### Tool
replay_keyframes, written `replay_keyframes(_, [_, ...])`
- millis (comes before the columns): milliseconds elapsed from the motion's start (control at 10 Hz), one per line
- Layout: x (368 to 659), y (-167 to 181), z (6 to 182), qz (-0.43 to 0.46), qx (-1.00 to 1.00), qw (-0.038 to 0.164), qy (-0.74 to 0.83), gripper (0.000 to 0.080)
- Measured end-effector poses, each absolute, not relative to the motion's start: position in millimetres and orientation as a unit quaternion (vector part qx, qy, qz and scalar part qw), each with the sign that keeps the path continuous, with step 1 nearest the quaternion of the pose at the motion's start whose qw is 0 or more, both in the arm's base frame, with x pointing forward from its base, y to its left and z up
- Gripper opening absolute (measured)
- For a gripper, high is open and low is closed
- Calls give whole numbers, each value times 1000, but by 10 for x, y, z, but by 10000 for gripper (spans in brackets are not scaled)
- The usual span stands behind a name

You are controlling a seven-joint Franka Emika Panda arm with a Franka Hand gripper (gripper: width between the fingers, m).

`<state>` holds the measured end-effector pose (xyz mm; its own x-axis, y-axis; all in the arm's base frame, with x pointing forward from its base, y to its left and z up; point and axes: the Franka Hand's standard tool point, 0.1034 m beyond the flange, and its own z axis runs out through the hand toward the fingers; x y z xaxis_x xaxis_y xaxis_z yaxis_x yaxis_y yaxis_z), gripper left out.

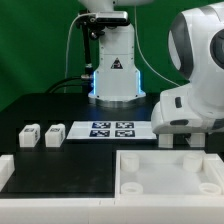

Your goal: Assemble one leg

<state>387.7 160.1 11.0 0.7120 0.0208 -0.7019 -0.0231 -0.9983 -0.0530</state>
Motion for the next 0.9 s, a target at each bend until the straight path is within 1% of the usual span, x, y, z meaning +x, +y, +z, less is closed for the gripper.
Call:
replay_keyframes(400, [3877, 1601, 110, 379, -925, 29, 1, 290])
replay_keyframes(500, [3922, 1562, 162, 380, -924, 33, -16, 290])
replay_keyframes(700, [4315, 1366, 605, 350, -933, 57, -56, 291])
replay_keyframes(800, [4505, 1262, 799, 341, -935, 68, -68, 291])
replay_keyframes(900, [4696, 1183, 990, 316, -943, 75, -73, 291])
